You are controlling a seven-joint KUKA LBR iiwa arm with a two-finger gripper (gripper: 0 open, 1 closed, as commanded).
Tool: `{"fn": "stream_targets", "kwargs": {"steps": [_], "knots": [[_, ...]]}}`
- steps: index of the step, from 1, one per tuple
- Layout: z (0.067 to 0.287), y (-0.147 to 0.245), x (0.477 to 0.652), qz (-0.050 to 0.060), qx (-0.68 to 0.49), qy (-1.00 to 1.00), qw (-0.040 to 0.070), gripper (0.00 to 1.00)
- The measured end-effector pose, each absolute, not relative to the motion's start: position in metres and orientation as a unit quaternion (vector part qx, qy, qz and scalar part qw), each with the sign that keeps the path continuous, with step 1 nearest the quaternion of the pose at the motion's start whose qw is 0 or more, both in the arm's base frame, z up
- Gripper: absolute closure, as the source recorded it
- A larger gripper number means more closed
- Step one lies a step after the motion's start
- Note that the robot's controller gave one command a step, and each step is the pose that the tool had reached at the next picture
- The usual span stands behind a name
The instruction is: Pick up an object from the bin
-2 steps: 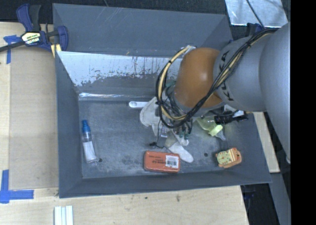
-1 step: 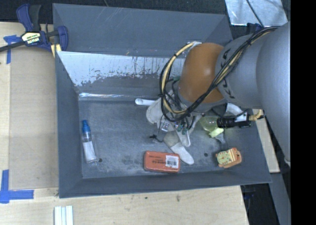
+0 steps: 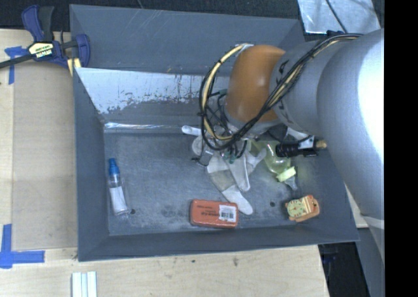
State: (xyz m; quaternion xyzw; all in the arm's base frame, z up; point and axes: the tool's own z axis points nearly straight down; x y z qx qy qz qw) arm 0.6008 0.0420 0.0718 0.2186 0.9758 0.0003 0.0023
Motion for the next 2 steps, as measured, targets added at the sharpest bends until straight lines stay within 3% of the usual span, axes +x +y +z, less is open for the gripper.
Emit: {"fn": "stream_targets", "kwargs": {"steps": [1, 2], "knots": [[0.072, 0.042, 0.601, 0.0, 0.218, 0.976, 0.002, 1.0], [0.275, 0.041, 0.581, 0.001, 0.234, 0.972, 0.002, 1.0]]}}
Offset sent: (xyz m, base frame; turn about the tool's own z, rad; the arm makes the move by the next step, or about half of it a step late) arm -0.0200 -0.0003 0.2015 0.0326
